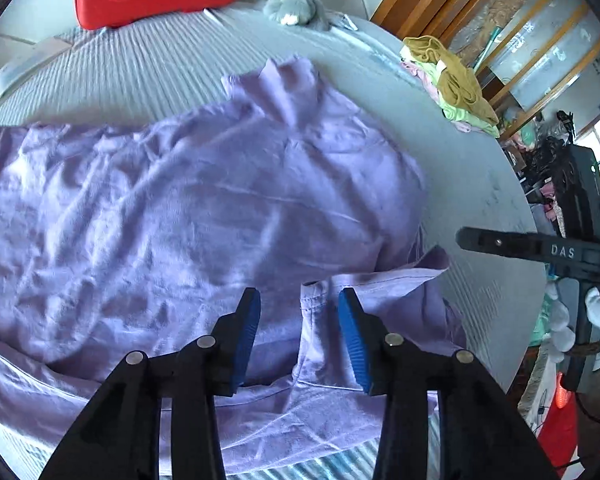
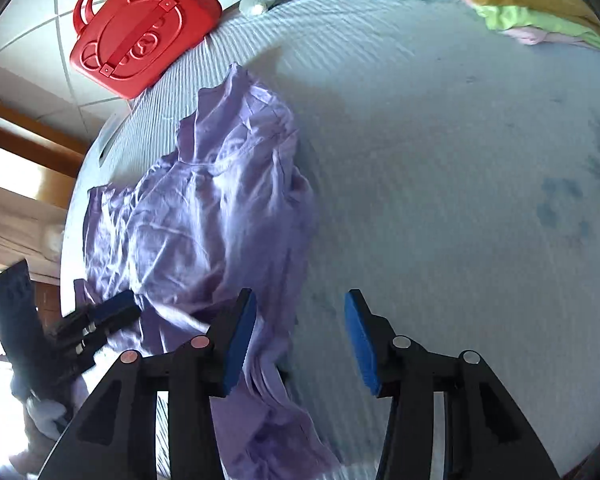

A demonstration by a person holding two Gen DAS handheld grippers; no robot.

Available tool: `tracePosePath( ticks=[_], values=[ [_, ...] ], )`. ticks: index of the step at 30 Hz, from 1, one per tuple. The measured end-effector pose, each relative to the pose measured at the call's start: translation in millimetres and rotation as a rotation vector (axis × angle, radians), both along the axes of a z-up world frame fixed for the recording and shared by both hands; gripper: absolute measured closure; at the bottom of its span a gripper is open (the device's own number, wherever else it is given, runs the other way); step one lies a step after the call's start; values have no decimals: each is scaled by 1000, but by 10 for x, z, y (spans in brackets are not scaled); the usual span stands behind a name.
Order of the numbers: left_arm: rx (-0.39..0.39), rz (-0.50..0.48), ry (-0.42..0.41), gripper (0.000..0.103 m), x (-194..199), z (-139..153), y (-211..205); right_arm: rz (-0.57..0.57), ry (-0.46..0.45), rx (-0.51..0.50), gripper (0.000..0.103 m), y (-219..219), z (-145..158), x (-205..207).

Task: Fold clothes

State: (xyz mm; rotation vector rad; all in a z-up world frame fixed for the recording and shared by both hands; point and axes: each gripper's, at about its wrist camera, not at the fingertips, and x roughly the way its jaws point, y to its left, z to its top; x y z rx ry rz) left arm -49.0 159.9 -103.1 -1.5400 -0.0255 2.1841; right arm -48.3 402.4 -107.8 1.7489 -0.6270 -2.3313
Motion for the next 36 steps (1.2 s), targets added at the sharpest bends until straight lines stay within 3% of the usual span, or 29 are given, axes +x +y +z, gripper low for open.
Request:
tracePosePath(
  ticks=[3,5,7,10,12,13,20,24,29,33,36],
  values=[
    [-33,-24,19,61,44,29,-26,74,-25,-23,57,-159,81,241],
    [-16,-48,24,62,87,60,-17,117,-73,-55,57,-300,61,434],
    [-12,-74,42,62,113,80,31,121,-119,-55,57,-403,17,643],
    [-38,-95,58,61,88,33,119,109,-117,-72,61,-496,-32,874],
    [-67,-102,54,61,45,-51,188,127,-109,-39,94,-561,-104,926],
    [-82,-106,52,61,24,-93,222,136,-106,-23,97,-593,-140,952],
    [-190,-137,74,62,120,-269,277,42,-232,-23,101,-400,-445,1334],
    [-171,-133,89,62,140,-154,177,56,-252,83,95,-372,-289,1408],
    [-122,-40,105,62,-16,151,-436,61,-53,73,94,-301,263,1087],
    [-167,88,124,62,-406,288,-1189,76,56,67,94,-318,386,432],
    [-219,172,123,62,-806,305,-1756,86,89,63,92,-363,372,-186]
  ],
)
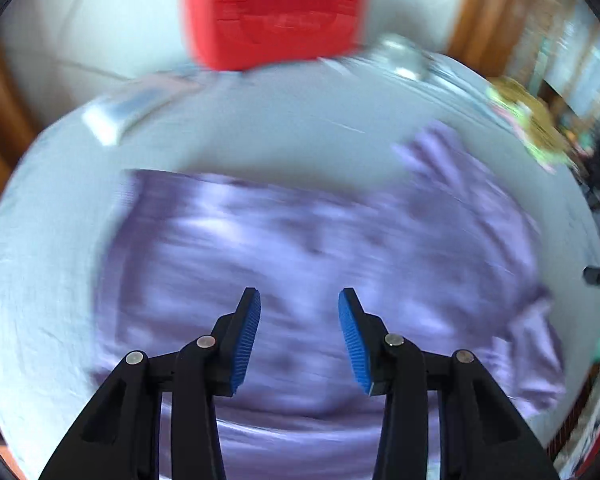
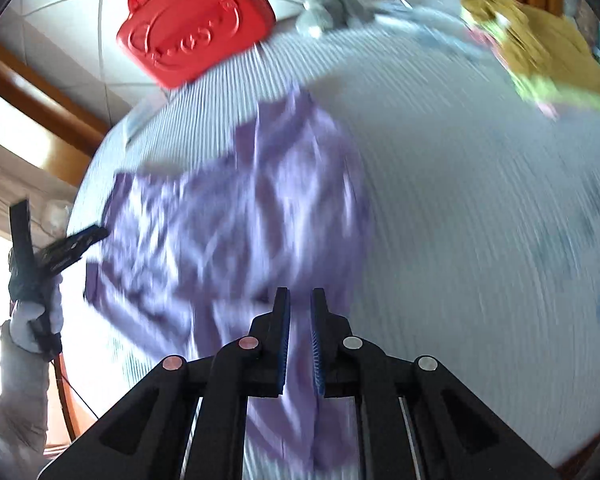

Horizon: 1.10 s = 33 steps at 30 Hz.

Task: Fold clothes

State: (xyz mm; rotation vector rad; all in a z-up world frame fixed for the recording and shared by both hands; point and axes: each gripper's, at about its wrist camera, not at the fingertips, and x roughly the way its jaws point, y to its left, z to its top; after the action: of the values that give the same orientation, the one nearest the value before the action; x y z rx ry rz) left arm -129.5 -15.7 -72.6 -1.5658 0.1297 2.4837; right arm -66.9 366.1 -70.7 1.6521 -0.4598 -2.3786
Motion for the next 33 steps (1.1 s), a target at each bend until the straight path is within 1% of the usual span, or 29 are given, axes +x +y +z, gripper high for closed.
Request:
tracePosePath(
  ticks=[2,4,5,6,9,12,13,15,17,20,24,26,27,28,29,30,31,33],
  values=[
    [-8,25,-22,62,-268,-6,-367,12,2,-7,91,-50,-19,-421],
    [-17,43,-36,60,-514,-47,-605,17,-11,15,84,-132,-81,-784],
    [-14,44,-44,59,-632,-71,-687,20,-18,26,79,-173,-112,-966],
    [-20,40,-49,55,-732,-115,-728,22,-25,37,74,-214,-142,-1147],
    [-44,18,-64,54,-999,-253,-805,26,-38,65,73,-260,-200,-1483],
    [-76,-5,-71,54,-1214,-376,-768,35,-46,88,73,-301,-253,-1739],
    [-73,-9,-78,54,-1281,-426,-742,40,-51,99,72,-320,-278,-1828],
    [-65,-20,-96,54,-1394,-520,-694,49,-65,115,64,-360,-337,-1985],
    [-79,-33,-105,54,-1458,-573,-647,61,-73,135,59,-409,-400,-2115],
    [-101,-41,-124,54,-1502,-658,-621,75,-78,169,59,-469,-496,-2263],
    [-59,-17,-131,55,-1495,-676,-691,81,-71,209,59,-508,-607,-2382],
    [-44,-14,-128,58,-1474,-676,-703,95,-71,225,59,-540,-680,-2410],
    [-41,-20,-121,71,-1457,-672,-692,107,-73,227,57,-560,-721,-2416],
    [-45,-23,-115,98,-1443,-663,-669,134,-55,261,62,-616,-714,-2394],
    [-52,-26,-108,99,-1431,-654,-643,161,-36,296,90,-671,-706,-2372],
    [-59,-28,-102,99,-1418,-645,-618,172,-24,352,102,-718,-679,-2349],
    [-63,-33,-84,99,-1392,-615,-600,176,4,332,102,-726,-597,-2304],
    [-28,-20,-42,99,-1298,-472,-649,153,92,295,102,-679,-319,-2146]
  ],
)
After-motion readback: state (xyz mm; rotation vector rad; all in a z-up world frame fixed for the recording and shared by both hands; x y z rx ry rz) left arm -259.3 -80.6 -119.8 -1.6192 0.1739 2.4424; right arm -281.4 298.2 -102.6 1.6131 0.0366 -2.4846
